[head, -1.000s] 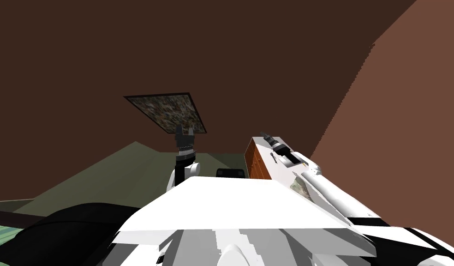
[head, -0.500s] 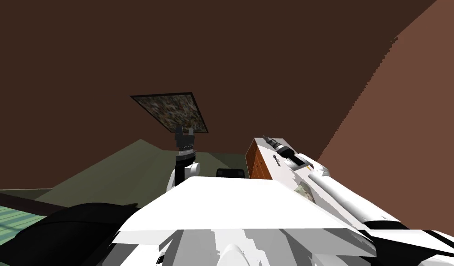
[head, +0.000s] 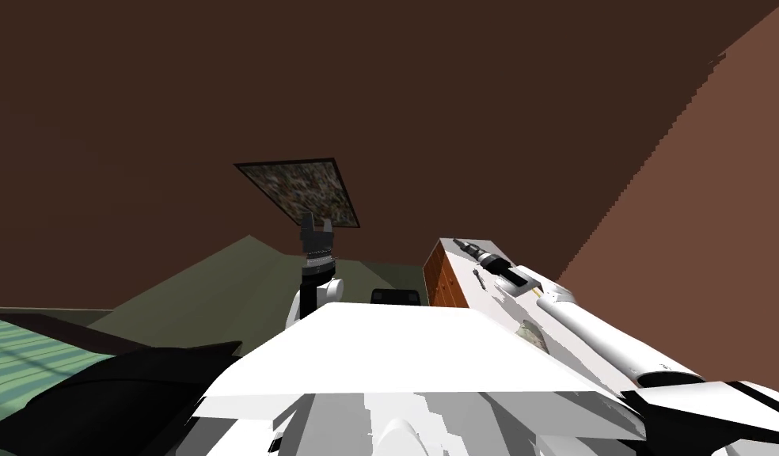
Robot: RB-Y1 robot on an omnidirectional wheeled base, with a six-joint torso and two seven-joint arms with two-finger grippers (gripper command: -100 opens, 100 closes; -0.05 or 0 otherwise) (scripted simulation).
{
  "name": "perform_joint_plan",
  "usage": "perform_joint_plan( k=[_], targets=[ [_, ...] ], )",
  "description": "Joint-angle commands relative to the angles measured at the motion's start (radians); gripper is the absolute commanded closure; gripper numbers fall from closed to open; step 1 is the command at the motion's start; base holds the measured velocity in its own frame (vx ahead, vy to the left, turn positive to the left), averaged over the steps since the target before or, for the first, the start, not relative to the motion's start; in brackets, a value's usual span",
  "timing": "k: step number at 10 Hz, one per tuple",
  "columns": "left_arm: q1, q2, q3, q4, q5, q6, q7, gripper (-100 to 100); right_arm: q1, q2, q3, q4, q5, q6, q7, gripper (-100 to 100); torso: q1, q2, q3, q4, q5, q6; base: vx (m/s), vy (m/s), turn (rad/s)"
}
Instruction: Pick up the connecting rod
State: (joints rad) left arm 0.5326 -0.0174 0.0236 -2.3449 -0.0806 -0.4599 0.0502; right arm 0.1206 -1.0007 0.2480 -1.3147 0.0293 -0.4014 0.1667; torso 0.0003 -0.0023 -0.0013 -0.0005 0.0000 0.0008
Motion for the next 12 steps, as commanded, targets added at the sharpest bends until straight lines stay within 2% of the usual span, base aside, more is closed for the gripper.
perform_joint_plan(
  k=[1,2,3,5,7,9,10,12],
  targets=[
    [0.000,0.000,0.000,0.000,0.000,0.000,0.000,0,0.028,-0.018,0.001,0.009,0.008,0.005,0.001,-100,0.000,0.000,0.000,0.000,0.000,0.000,0.029,0.006,0.058],
    [0.000,0.000,0.000,0.000,0.000,0.000,0.000,0,0.033,-0.048,0.033,0.058,0.031,0.005,-0.006,-100,0.000,0.000,0.000,0.000,0.000,0.001,0.030,0.011,0.081],
    [0.000,0.000,0.000,0.000,0.000,0.000,0.000,0,0.033,-0.048,0.033,0.063,0.031,0.005,-0.006,-100,0.000,0.000,0.000,0.000,0.000,0.000,0.025,0.007,0.041],
    [0.000,0.000,0.000,0.000,0.000,0.000,0.000,0,0.046,-0.098,0.097,0.157,0.078,0.004,-0.024,-100,0.001,0.000,0.000,0.000,0.000,0.000,0.036,0.026,0.115],
    [0.000,0.000,0.000,0.000,0.000,0.000,0.000,0,0.046,-0.098,0.097,0.164,0.078,0.004,-0.024,-100,0.001,0.000,0.000,0.000,0.000,0.001,0.028,0.013,0.000],
    [0.000,0.000,0.000,0.000,0.000,0.000,0.000,0,0.065,-0.135,0.160,0.248,0.125,0.003,-0.045,-100,0.001,0.001,0.001,0.000,0.000,0.000,0.031,0.017,0.090],
    [0.000,0.000,0.000,0.000,0.000,0.000,0.000,0,0.065,-0.135,0.160,0.256,0.125,0.003,-0.045,-100,0.001,0.000,0.000,0.000,0.000,0.000,0.031,0.024,0.020],
    [0.000,0.000,0.000,0.000,0.000,0.000,0.000,0,0.087,-0.160,0.220,0.337,0.169,0.002,-0.068,-100,0.002,0.000,0.000,0.000,0.000,0.001,0.046,0.038,0.054]
  ],
)
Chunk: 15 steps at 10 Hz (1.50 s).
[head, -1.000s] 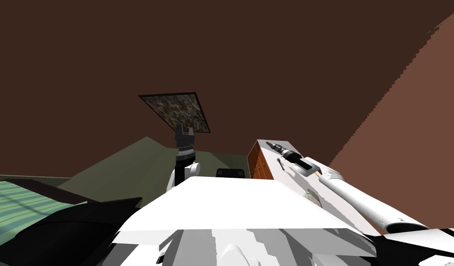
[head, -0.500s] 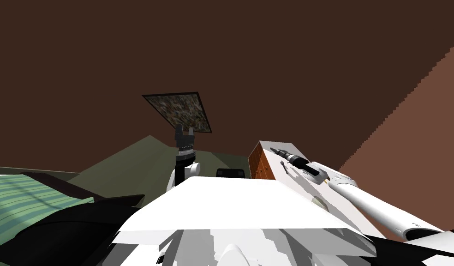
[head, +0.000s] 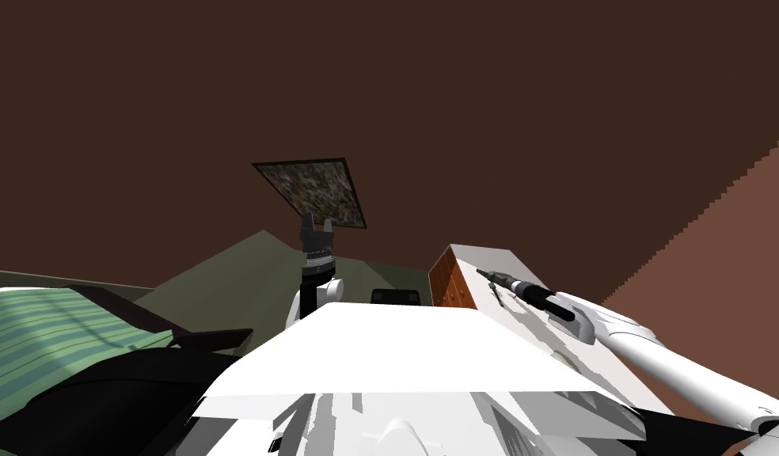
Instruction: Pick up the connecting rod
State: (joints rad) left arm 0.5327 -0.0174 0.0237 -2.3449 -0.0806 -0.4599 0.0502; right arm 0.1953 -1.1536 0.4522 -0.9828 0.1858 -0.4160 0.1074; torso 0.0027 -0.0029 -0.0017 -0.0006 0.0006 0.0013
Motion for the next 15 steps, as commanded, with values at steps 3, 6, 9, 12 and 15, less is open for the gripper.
perform_joint_plan(
  k=[3,6,9,12,15],
  targets=[
    [0.000,0.000,0.000,0.000,0.000,0.000,0.000,0,0.036,-0.021,0.070,0.072,0.052,0.015,-0.032,-100,0.000,0.000,0.000,0.000,0.000,0.000,0.048,0.034,0.036],
    [0.000,0.000,0.000,0.000,0.000,0.000,0.000,0,0.064,-0.029,0.131,0.142,0.097,0.013,-0.060,-100,0.000,0.001,0.001,0.000,0.000,0.000,0.032,0.038,0.025],
    [0.000,0.000,0.000,0.000,0.000,0.000,0.000,0,0.065,-0.021,0.140,0.170,0.106,0.003,-0.059,0,-0.001,0.002,0.001,0.000,0.000,0.000,0.017,0.023,0.002],
    [0.000,0.000,0.000,0.000,0.000,0.000,0.000,0,0.053,0.039,0.130,0.200,0.115,0.028,-0.036,-100,-0.006,0.002,0.001,0.001,-0.001,0.000,0.016,-0.048,0.065],
    [0.000,0.000,0.000,0.000,0.000,0.000,0.000,0,0.062,0.025,0.130,0.181,0.112,0.031,-0.042,100,-0.003,0.003,0.002,0.001,-0.001,0.000,0.003,-0.008,0.003]
  ],
)
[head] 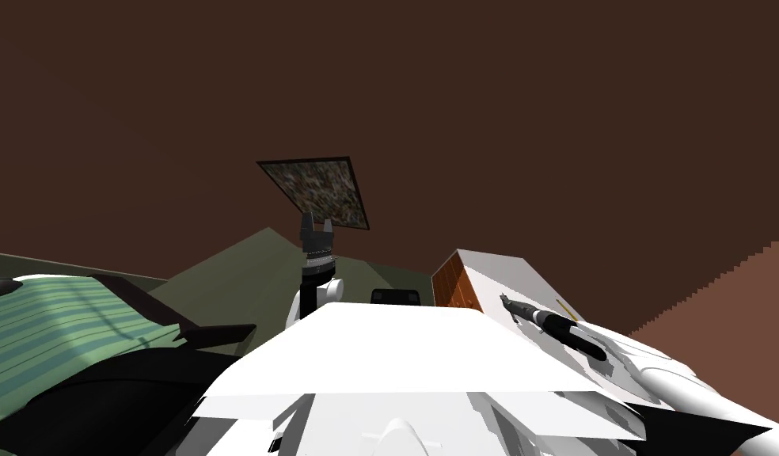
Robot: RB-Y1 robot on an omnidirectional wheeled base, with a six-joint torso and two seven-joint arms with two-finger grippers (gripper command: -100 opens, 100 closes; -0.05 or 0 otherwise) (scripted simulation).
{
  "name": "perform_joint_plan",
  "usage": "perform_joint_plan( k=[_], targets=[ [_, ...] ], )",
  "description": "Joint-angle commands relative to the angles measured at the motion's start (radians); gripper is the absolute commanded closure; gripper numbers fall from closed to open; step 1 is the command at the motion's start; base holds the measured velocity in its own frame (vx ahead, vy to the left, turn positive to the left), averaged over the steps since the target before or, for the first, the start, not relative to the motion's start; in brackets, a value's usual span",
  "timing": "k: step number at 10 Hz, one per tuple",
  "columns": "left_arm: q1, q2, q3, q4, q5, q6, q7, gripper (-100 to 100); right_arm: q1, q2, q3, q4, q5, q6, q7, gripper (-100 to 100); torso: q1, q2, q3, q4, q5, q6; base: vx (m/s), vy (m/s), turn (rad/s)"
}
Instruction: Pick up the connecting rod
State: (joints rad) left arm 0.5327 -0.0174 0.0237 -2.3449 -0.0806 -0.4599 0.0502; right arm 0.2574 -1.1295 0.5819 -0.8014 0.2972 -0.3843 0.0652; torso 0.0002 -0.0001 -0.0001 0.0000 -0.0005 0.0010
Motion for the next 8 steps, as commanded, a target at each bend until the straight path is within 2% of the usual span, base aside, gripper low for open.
perform_joint_plan(
  k=[1,3,4,5,6,7,8],
  targets=[
    [0.000,0.000,0.000,0.000,0.000,0.000,0.000,0,0.000,0.000,0.000,0.000,0.000,0.000,0.000,100,0.000,0.000,0.000,0.000,0.000,0.000,0.000,0.000,0.000],
    [0.000,0.000,0.000,0.000,0.000,0.000,0.000,0,0.000,0.000,0.000,0.000,0.000,-0.001,0.000,100,-0.001,0.000,0.000,0.000,0.000,0.000,0.000,0.000,0.000],
    [0.000,0.000,0.000,0.000,0.000,0.000,0.000,0,0.000,0.000,0.000,0.000,0.000,-0.001,0.000,0,-0.001,0.000,0.000,0.000,0.000,0.000,0.000,0.000,0.000],
    [0.000,0.000,0.000,0.000,0.000,0.000,0.000,0,0.000,-0.032,0.008,-0.005,-0.004,-0.023,-0.012,100,-0.001,0.000,0.000,0.000,0.000,0.000,-0.014,0.044,-0.089],
    [0.000,0.000,0.000,0.000,0.000,0.000,0.000,0,0.003,-0.045,0.010,-0.012,-0.006,-0.028,-0.017,100,0.002,0.001,0.000,0.000,0.001,0.001,-0.023,0.079,-0.091],
    [0.000,0.000,0.000,0.000,0.000,0.000,0.000,0,-0.004,-0.034,0.011,-0.004,-0.003,-0.022,-0.014,100,0.005,0.002,0.001,0.000,0.001,0.001,-0.012,0.037,-0.025],
    [0.000,0.000,0.000,0.000,0.000,0.000,0.000,0,-0.002,-0.036,0.011,-0.005,-0.003,-0.023,-0.015,0,0.003,0.001,0.001,0.000,0.001,0.000,-0.003,0.007,-0.001]
  ],
)
